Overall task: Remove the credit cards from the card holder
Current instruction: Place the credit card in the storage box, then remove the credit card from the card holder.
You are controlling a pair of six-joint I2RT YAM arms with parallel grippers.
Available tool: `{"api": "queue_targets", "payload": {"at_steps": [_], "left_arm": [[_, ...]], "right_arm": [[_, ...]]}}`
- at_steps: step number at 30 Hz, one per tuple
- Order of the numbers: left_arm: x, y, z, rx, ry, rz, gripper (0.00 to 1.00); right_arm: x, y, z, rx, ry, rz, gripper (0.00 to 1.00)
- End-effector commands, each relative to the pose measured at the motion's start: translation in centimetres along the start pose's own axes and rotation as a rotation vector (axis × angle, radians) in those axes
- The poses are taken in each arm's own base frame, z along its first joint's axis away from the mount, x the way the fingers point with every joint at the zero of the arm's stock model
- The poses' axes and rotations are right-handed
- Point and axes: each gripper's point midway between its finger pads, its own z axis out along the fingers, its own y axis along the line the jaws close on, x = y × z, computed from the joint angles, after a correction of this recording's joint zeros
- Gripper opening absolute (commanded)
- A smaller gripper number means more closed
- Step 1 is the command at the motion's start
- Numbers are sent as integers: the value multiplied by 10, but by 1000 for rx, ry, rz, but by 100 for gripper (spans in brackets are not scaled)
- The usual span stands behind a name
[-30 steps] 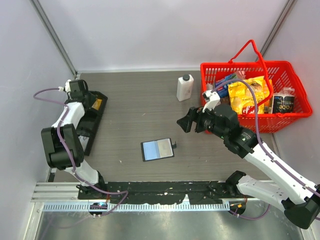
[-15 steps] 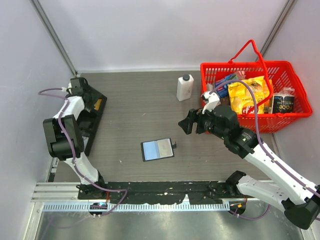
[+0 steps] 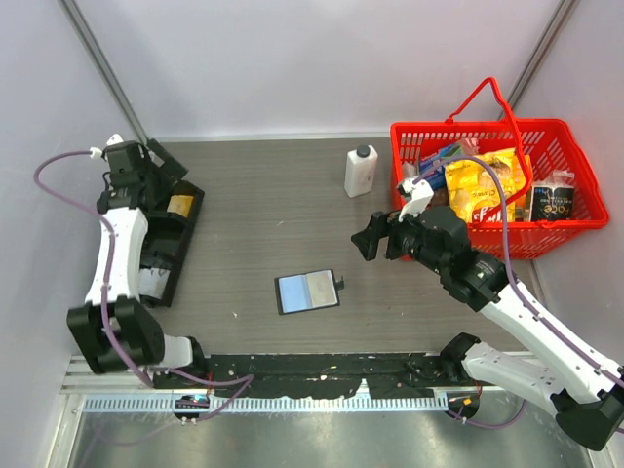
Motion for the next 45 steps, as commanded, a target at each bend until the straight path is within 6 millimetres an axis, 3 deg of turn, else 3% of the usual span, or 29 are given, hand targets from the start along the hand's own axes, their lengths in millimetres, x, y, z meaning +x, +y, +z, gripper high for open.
{"api": "queue_targets", "payload": {"at_steps": [1,5,10,11,14,16,19,20,21,26,31,34,39,42,44,45], "left_arm": [[-6,-11,-63,100,-36,156,100],[-10,-21,-115,203,-131,191,100],[18,-32,-136,315,-41,220,100],[23,-38,-142,357,-39,243,100],[43,-53,-159,489,-35,384,100],[60,-55,-165,524,3,450,100],[82,-48,-176,525,68,482,100],[85,-42,-180,509,69,484,100],[83,-37,-184,489,43,485,100],[76,-13,-210,380,-98,516,100],[85,14,-205,275,-124,466,100],[98,18,-197,305,-126,520,100],[94,29,-192,276,-238,481,100],[98,33,-193,291,-258,512,100],[107,27,-194,342,-232,530,100],[115,21,-195,383,-203,533,100]], "right_arm": [[-27,1,-7,8,-93,-29,91],[-28,-9,-3,63,-138,43,91],[-28,11,-4,-68,-152,-15,91],[-26,24,-6,-149,-149,-42,91],[-23,32,-9,-231,-206,-149,91],[-24,35,-6,-261,-276,-125,91],[-5,21,8,-185,-165,-91,91],[-11,21,13,-156,-120,-100,91],[6,11,19,-106,-18,-110,91],[20,2,43,-24,84,-48,91],[28,3,52,-7,135,-55,91],[34,2,63,99,172,-69,91],[59,4,79,225,253,-35,91],[56,21,88,227,260,14,91],[56,46,95,109,279,44,91],[70,59,93,15,314,54,91]]}}
